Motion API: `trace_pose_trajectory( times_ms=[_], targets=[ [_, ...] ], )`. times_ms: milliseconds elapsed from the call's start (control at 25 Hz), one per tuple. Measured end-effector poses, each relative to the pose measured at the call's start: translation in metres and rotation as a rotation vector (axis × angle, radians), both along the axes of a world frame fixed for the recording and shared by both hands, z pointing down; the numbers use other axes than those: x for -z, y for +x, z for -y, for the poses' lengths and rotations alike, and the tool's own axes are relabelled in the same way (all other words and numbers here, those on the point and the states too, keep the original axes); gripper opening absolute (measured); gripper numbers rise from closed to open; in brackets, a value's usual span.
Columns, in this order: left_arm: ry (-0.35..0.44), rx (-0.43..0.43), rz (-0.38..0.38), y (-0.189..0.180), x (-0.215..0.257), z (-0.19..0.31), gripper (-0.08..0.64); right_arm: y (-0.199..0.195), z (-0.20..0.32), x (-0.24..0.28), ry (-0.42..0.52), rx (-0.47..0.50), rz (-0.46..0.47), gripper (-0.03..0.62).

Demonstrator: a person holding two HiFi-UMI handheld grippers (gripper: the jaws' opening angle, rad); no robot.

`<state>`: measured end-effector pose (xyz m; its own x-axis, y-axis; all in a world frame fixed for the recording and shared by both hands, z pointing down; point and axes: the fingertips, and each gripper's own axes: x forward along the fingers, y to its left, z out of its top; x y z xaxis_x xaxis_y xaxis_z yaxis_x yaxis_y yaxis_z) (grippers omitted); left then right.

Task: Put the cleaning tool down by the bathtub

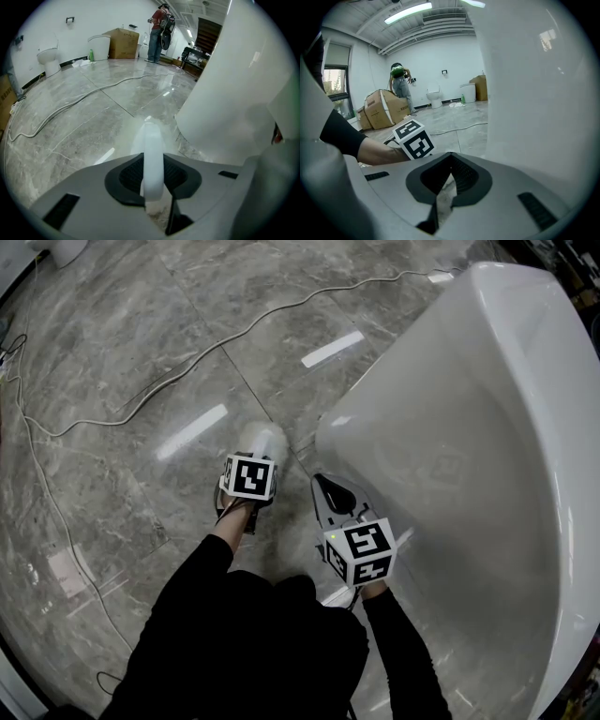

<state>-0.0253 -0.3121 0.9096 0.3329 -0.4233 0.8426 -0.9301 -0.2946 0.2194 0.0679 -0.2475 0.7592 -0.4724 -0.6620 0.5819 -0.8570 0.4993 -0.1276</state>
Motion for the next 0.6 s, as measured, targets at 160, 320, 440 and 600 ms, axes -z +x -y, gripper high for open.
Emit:
trace_pose_trajectory(
  times_ms=[160,320,440,600],
  targets=[
    [0.004,0.000,-0.006,0.0002,-0.0014,0.0004,0.094,0.0023,-0.0002,-0.0026,-0.003,-0.002,-0.004,0.000],
    [0.016,-0.013,-0.015,0.0045,-0.0009,-0.0005,0.095,0.0024,0.0001,-0.0007,0.001,-0.006,-0.004,0.000],
    [0.013,-0.004,-0.020,0.0041,0.0005,-0.0012,0.097,0.0024,-0.0001,0.0002,0.007,-0.007,-0.007,0.000],
    [0.027,0.001,-0.023,0.0015,0.0075,-0.0018,0.103,0.0024,-0.0008,0.0016,0.010,-0.009,-0.009,0.000]
  ],
)
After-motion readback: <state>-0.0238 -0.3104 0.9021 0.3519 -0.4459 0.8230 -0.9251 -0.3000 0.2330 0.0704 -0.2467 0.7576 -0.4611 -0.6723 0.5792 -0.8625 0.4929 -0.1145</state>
